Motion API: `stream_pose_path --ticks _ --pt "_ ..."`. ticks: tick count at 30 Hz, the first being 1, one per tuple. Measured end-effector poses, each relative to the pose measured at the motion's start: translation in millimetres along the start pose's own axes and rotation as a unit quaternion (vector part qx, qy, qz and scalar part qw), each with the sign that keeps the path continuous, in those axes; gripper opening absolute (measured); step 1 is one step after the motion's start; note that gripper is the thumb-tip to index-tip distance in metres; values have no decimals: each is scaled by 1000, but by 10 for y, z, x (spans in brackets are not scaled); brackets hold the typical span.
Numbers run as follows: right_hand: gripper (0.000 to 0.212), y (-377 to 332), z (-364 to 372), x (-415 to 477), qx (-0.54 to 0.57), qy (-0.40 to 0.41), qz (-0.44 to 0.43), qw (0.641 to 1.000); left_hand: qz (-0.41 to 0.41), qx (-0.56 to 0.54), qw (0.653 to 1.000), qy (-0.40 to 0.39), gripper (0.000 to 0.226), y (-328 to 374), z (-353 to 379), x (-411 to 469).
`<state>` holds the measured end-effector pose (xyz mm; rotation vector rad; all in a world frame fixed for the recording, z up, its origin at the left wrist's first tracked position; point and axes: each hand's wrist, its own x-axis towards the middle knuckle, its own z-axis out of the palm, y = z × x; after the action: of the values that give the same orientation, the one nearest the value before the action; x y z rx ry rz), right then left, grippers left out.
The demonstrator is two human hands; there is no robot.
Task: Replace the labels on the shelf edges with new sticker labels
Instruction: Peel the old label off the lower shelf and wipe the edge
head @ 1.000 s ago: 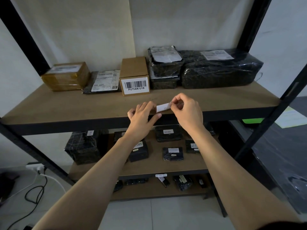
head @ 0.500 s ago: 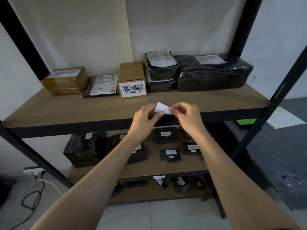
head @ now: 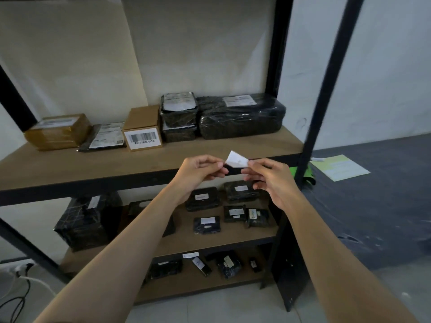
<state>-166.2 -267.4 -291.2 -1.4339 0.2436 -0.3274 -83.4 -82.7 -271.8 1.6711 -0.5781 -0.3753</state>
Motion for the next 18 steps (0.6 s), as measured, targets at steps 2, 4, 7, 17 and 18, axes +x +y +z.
stream_pose_path --ticks 2,4,7,17,18 --pt "8 -47 -353 -158 -16 5 -12 1000 -25 -14 1000 4 20 73 313 -60" --pt "6 -90 -710 -328 -17 15 -22 999 -59 -21 998 -3 29 158 722 -125" --pt "8 -143 -1213 -544 -31 16 -35 999 -94 -17 995 -31 40 284 1395 -187" --pt "16 -92 -2589 -707 -75 73 -8 994 -119 -32 992 -30 21 236 2910 102" --pt "20 -47 -2701 -656 -76 95 -1 993 -116 -22 992 -39 23 197 3014 190"
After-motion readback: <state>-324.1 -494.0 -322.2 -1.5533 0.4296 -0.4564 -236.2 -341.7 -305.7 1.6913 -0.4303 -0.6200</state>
